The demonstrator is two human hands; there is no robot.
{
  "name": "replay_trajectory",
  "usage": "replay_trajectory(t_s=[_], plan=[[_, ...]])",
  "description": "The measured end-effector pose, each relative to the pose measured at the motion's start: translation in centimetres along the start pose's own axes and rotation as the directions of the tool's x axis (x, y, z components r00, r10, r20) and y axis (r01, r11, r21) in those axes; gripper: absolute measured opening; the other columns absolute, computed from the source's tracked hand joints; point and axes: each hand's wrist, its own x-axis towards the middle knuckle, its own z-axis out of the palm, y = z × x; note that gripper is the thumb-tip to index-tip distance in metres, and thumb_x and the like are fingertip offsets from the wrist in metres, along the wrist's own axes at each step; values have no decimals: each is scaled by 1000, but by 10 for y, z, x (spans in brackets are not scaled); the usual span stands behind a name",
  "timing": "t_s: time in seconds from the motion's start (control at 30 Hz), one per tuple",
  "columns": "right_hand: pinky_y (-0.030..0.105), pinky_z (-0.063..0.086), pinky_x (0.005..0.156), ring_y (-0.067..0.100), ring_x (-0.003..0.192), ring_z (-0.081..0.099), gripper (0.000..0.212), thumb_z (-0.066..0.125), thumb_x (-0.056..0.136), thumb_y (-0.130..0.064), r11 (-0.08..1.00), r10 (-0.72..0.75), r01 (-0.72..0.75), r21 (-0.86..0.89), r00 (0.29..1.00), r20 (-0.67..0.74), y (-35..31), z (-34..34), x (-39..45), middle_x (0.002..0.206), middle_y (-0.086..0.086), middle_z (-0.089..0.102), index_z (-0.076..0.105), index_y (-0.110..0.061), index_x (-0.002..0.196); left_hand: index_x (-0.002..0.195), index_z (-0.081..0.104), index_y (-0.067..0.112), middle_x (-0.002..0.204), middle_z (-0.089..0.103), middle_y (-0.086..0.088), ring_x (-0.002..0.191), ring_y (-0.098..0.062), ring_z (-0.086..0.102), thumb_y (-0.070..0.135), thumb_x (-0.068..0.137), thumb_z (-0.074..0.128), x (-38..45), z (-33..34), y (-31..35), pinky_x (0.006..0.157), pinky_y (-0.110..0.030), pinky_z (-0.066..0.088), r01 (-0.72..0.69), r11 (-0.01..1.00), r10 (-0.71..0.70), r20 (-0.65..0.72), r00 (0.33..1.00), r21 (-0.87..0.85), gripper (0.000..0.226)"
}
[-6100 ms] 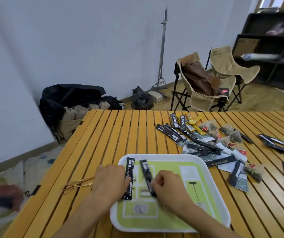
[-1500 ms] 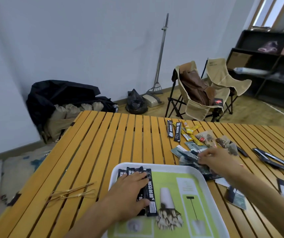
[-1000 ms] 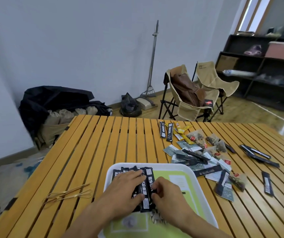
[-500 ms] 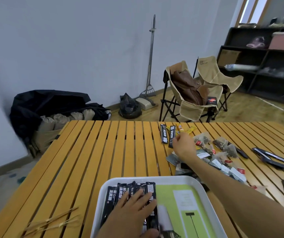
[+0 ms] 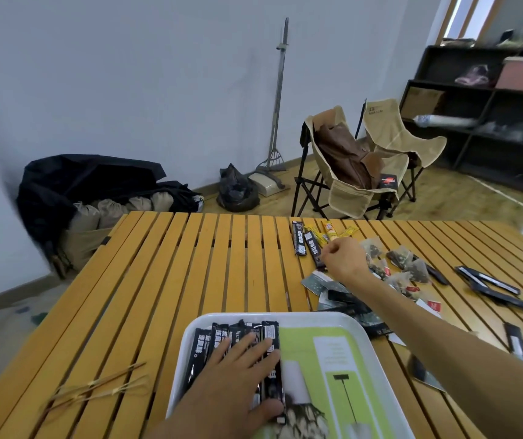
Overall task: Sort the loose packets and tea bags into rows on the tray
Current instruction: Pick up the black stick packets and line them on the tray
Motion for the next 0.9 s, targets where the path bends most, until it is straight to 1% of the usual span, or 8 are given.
replay_trajectory(t_s=[0.07, 0.17, 0.3, 0.5, 0.57, 0.7, 0.8, 0.9], plan=[[21, 51, 54, 14, 69, 62, 18, 60, 94, -2, 1000, -14, 14, 7, 1000, 12, -1, -5, -5, 87, 15, 73, 73, 2, 83, 154, 5, 45, 156, -14, 29, 147, -2, -19, 76, 87, 22, 0, 4, 1, 116, -33, -17, 15, 1000, -15, -29, 999, -16, 77], [36, 58, 66, 23, 72, 66, 19, 66, 94, -14, 999, 20, -18, -27, 997, 78, -10, -3, -4, 81, 15, 72, 72, 1, 84, 155, 7, 44, 158, -13, 27, 149, -3, -16, 78, 85, 19, 1, -1, 4, 115, -33, -17, 43, 999, -43, -10, 999, -30, 79], [33, 51, 66, 27, 83, 60, 14, 64, 95, -21, 985, 31, -15, -169, 995, 94, -14, 18, 5, 94, 11, 63, 55, -10, 95, 155, 7, 44, 157, -14, 26, 146, -3, -20, 94, 64, 5, -3, -7, -8, 114, -30, -15, 35, 998, -34, 26, 999, -42, 104], [34, 46, 67, 29, 86, 59, 15, 57, 97, -16, 952, 39, -12, -307, 996, 81, -5, 28, 26, 100, 12, 61, 54, -9, 109, 155, -3, 43, 150, -27, 27, 144, -7, -27, 74, 89, 34, -8, -5, -24, 117, -34, -16, 34, 999, -32, 138, 990, -10, 82], [30, 43, 60, 22, 73, 54, 12, 57, 96, -16, 947, 44, -15, -321, 996, 81, -2, 26, 32, 93, 10, 60, 51, -9, 90, 155, -5, 42, 151, -29, 25, 146, -9, -27, 76, 88, 32, -4, -1, -21, 118, -36, -16, 34, 999, -35, 143, 989, 10, 84], [25, 37, 43, 15, 59, 55, 23, 66, 93, -16, 981, 51, -42, -189, 998, 47, -17, 10, 21, 75, 8, 64, 56, -10, 73, 155, -8, 41, 155, -27, 23, 147, -9, -24, 77, 89, 30, -8, 1, -15, 117, -37, -17, 48, 999, -51, 122, 991, 23, 84], [27, 50, 52, 15, 63, 60, 18, 68, 92, -16, 1000, 2, -3, 11, 996, 94, -37, -16, -18, 81, 11, 71, 67, -6, 78, 154, -10, 43, 154, -26, 28, 146, -3, -23, 80, 85, 32, -13, -5, -11, 118, -34, -17, 65, 996, -62, 48, 997, -58, 89], [23, 51, 52, 8, 56, 59, 24, 72, 90, -18, 983, -62, 13, 186, 963, 262, -39, -34, -100, 67, 3, 71, 69, -11, 68, 156, -8, 38, 158, -21, 26, 147, -1, -18, 78, 86, 38, -18, -14, -8, 118, -31, -15, 88, 990, -88, 3, 996, -110, 93]])
